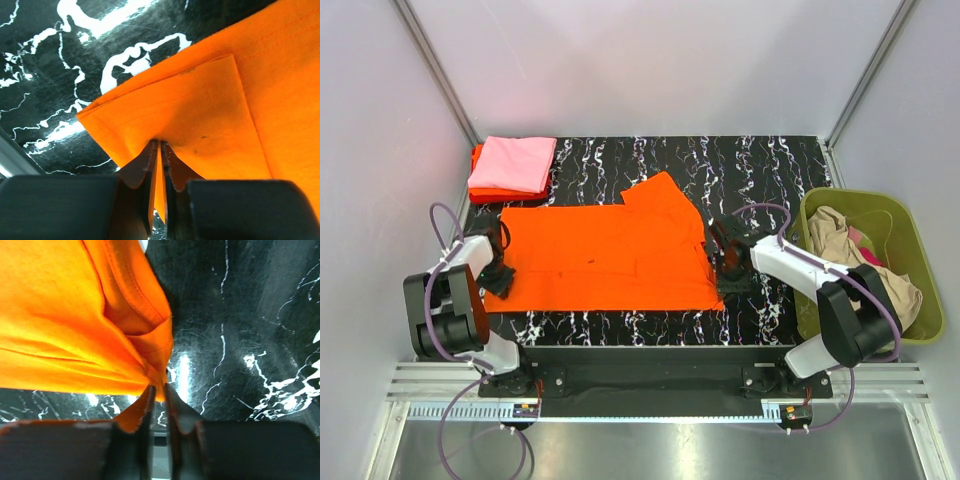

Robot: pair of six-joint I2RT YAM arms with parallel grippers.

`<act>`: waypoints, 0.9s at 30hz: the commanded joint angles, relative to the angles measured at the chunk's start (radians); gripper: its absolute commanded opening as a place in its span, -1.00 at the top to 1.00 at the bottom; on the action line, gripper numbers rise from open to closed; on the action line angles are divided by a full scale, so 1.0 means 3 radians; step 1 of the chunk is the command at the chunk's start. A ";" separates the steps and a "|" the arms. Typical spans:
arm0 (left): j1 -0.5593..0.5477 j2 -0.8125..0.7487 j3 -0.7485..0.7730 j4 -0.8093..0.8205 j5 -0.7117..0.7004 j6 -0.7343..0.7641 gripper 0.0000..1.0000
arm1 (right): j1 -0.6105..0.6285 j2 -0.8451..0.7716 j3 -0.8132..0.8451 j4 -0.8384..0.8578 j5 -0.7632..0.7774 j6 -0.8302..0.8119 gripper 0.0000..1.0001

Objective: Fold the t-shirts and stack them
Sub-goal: Fold the tshirt

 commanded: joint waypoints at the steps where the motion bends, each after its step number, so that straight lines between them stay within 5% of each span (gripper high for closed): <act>1: 0.0000 -0.0201 -0.0052 0.0051 -0.0185 -0.0008 0.72 | 0.0016 -0.0131 0.0144 -0.0116 -0.0039 -0.0034 0.57; 6: -0.0010 -0.0614 0.0030 -0.0010 0.0000 0.0110 0.60 | 0.0016 -0.0361 0.0466 -0.0321 -0.0003 0.0027 0.18; 9: -0.0016 -0.0906 0.0081 -0.0010 0.0102 0.0217 0.56 | 0.0016 -0.0347 0.0675 -0.0270 -0.0018 0.0017 0.12; 15: -0.0031 -0.1198 0.0286 0.0189 0.0980 0.0656 0.53 | 0.0011 0.0301 0.1151 -0.0004 -0.0309 -0.0106 0.31; 20: -0.0066 -0.1245 0.0087 0.0873 0.2529 0.0968 0.49 | 0.0011 0.1073 0.1677 0.0425 -0.0606 0.0001 0.50; 24: -0.0123 -0.1321 -0.0046 0.1201 0.2634 0.1061 0.21 | 0.0011 0.1555 0.2194 0.0584 -0.0490 0.0073 0.53; 27: -0.0123 -0.1286 -0.0006 0.1212 0.2669 0.1061 0.19 | 0.0011 0.1842 0.2419 0.0599 -0.0453 0.0155 0.54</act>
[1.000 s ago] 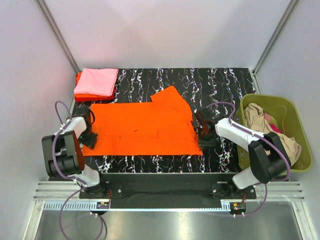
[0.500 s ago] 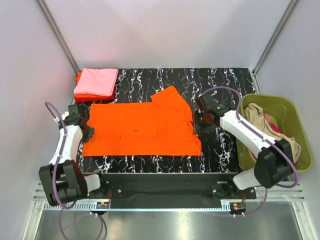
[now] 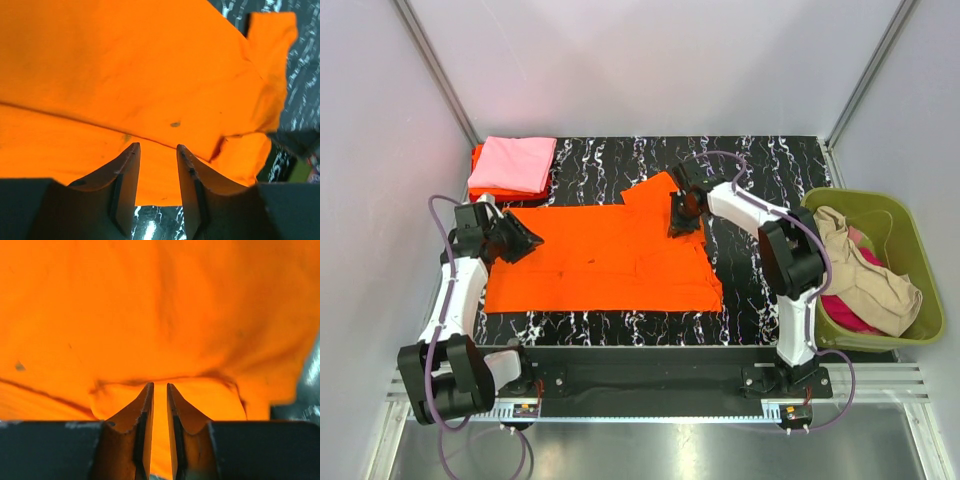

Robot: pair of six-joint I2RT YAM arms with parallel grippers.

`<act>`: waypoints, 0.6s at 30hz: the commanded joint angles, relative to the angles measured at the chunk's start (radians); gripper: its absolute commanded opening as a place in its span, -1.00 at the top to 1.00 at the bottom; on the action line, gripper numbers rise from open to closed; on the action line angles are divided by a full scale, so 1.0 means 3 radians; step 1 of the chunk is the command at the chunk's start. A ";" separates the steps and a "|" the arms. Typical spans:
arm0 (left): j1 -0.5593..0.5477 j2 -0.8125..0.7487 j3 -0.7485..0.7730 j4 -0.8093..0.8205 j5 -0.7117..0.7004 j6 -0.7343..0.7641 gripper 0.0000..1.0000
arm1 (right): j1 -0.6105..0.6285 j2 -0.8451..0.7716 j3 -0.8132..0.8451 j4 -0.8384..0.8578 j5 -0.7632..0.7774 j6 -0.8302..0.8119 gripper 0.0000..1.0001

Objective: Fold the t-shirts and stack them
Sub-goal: Fold the tshirt

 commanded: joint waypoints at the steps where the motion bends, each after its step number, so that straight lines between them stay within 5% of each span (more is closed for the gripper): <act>1: 0.0004 -0.0055 0.0044 0.0331 0.0372 0.0129 0.19 | 0.0011 0.0164 0.0248 0.0169 0.0011 0.0120 0.55; 13: 0.0004 -0.0014 0.0294 0.0612 0.0388 0.0021 0.09 | -0.0081 0.0108 -0.0534 0.0190 0.0599 -0.0360 0.55; 18: 0.0004 0.0083 0.0560 0.0464 0.0005 0.0164 0.08 | -0.0127 -0.0066 -0.0805 0.0170 0.0916 -0.0483 0.55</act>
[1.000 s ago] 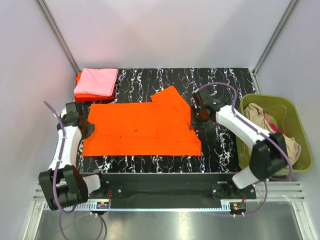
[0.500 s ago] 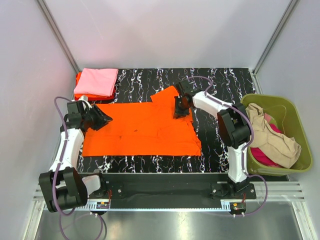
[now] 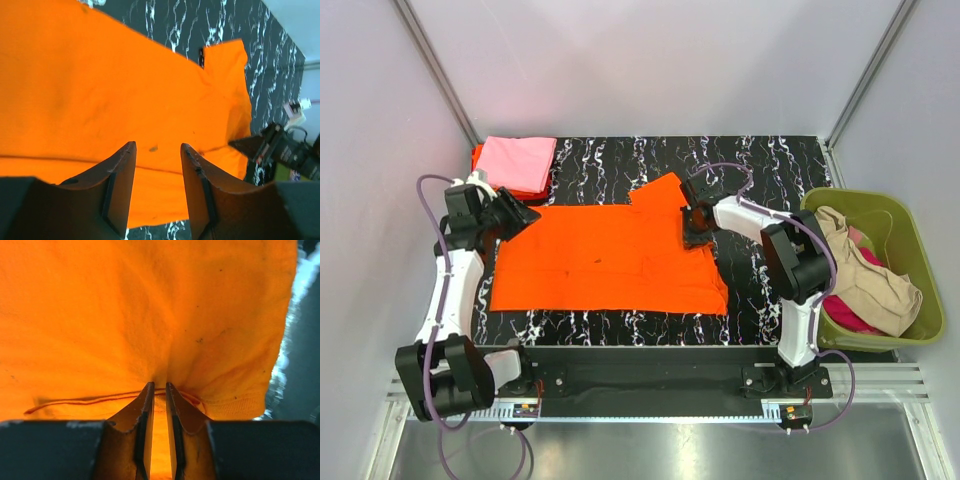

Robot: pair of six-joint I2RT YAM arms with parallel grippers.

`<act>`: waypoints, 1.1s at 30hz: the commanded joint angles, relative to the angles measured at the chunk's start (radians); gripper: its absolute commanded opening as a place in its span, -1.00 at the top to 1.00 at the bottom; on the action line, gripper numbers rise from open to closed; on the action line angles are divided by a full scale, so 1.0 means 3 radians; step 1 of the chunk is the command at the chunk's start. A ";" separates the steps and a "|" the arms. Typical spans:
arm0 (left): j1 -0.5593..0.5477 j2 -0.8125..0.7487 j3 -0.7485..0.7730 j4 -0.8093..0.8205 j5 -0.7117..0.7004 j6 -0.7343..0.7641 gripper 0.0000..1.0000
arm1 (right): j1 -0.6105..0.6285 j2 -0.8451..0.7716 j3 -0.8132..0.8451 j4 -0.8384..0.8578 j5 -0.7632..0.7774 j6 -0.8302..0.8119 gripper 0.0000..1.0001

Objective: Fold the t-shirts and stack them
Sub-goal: Fold the tshirt

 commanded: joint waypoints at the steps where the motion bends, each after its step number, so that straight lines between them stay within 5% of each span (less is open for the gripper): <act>1: 0.0009 0.0105 0.0287 0.0092 -0.0283 0.0150 0.08 | -0.0071 -0.0039 -0.0274 -0.0231 0.0526 -0.0255 0.56; 11: 0.0061 0.0652 0.0650 0.0148 -0.0574 0.0145 0.08 | -0.0143 -0.0453 -0.0326 -0.0415 0.0624 -0.0383 0.50; 18: 0.0091 0.1291 0.0748 0.0587 -0.0555 0.0202 0.12 | -0.0199 -0.0725 0.0343 -0.0431 0.0286 -0.0399 0.29; 22: 0.0015 0.1772 0.0957 0.0639 -0.0498 0.0064 0.15 | -0.0408 -0.0272 0.0783 -0.0287 0.0174 -0.0338 0.29; 27: -0.0113 0.2110 0.1336 0.0358 -0.1110 0.0028 0.17 | -0.0613 0.0256 0.1509 -0.0262 0.0046 -0.0322 0.24; 33: -0.0124 0.2370 0.1474 0.0572 -0.1275 -0.0089 0.20 | -0.0726 0.0788 0.2087 -0.0246 -0.0031 -0.0256 0.21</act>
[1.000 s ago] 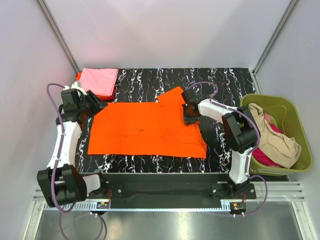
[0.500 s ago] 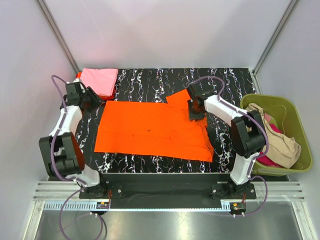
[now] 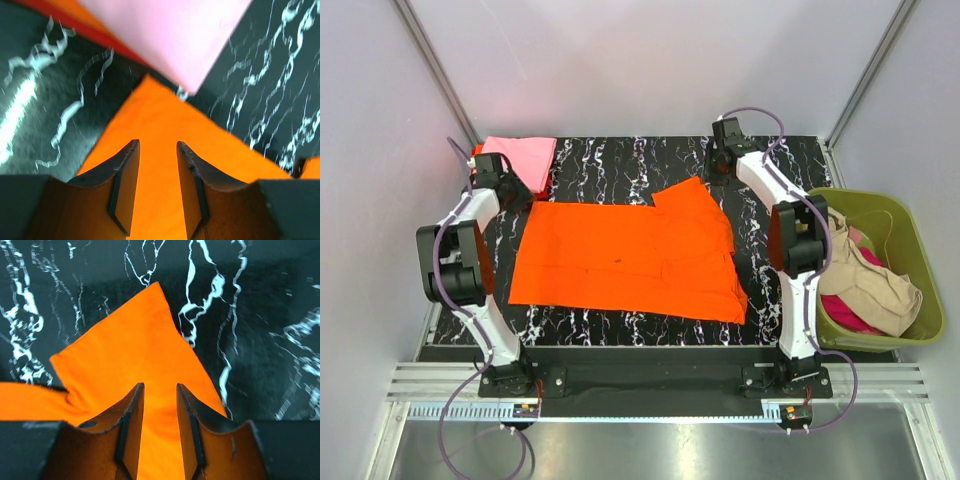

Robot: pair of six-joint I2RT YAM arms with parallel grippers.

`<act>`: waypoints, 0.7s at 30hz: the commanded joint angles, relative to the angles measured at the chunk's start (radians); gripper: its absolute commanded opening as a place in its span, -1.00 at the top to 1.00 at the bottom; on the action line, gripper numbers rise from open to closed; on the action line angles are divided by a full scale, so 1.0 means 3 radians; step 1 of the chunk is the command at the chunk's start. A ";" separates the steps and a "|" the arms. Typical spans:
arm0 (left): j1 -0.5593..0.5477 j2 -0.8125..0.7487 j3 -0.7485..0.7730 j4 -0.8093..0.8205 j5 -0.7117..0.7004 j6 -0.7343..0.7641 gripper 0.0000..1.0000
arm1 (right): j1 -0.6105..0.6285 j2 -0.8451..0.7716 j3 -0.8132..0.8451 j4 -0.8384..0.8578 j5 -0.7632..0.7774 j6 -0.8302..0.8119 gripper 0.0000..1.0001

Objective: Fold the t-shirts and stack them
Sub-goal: Fold the tshirt

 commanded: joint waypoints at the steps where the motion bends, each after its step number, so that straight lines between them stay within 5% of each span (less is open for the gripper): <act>1: 0.0014 0.0155 0.0235 0.0276 -0.0229 -0.0055 0.21 | -0.0021 0.0230 0.0332 -0.0010 -0.0192 0.0064 0.21; 21: 0.0039 0.0734 0.0466 0.0287 -0.0024 -0.0050 0.26 | -0.0124 0.0972 0.1048 -0.0015 -0.0444 -0.0059 -0.04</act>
